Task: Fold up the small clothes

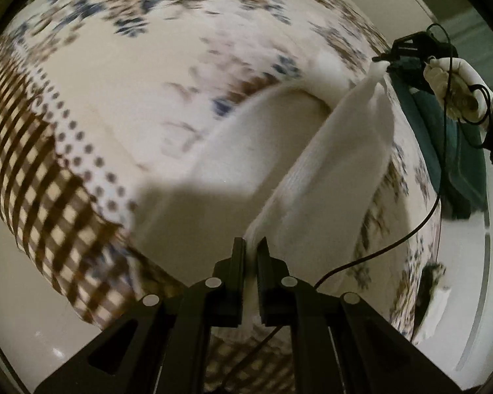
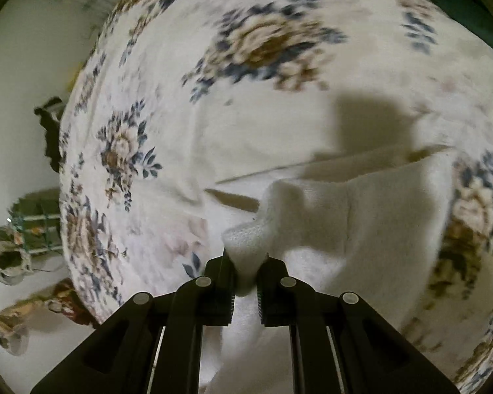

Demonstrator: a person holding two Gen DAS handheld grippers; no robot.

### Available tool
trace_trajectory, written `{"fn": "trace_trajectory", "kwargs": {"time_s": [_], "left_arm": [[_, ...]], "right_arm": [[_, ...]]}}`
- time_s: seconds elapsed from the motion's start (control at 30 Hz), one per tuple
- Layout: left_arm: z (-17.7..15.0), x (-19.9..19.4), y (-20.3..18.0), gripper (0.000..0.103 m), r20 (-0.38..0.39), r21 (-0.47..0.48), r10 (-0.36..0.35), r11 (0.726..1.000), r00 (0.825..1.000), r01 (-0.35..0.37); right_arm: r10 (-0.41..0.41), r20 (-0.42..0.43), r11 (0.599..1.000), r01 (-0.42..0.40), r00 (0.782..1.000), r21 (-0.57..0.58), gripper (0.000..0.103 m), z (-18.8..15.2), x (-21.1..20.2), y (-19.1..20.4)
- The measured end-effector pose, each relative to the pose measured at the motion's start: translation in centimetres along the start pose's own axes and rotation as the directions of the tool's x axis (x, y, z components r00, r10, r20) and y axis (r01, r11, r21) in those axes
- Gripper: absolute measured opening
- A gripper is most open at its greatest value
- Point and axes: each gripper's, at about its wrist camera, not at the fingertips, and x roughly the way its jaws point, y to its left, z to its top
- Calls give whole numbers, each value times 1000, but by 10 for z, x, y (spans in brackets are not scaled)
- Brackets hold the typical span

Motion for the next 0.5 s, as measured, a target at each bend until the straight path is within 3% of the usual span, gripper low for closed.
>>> {"fn": "trace_trajectory", "kwargs": {"time_s": [0.17, 0.37, 0.43, 0.5], "left_arm": [[18, 9, 46, 2, -1, -72, 10, 997, 1000, -10], [34, 34, 77, 2, -43, -76, 13, 997, 999, -16], [36, 42, 86, 4, -80, -101, -21, 995, 997, 13], [38, 44, 90, 6, -98, -127, -40, 992, 994, 28]], "right_arm": [[-76, -31, 996, 75, 997, -40, 10, 10, 54, 48], [-164, -51, 986, 162, 985, -41, 11, 17, 106, 62], [-153, -80, 988, 153, 985, -11, 15, 18, 113, 55], [-90, -120, 995, 93, 989, 21, 32, 12, 111, 46]]}}
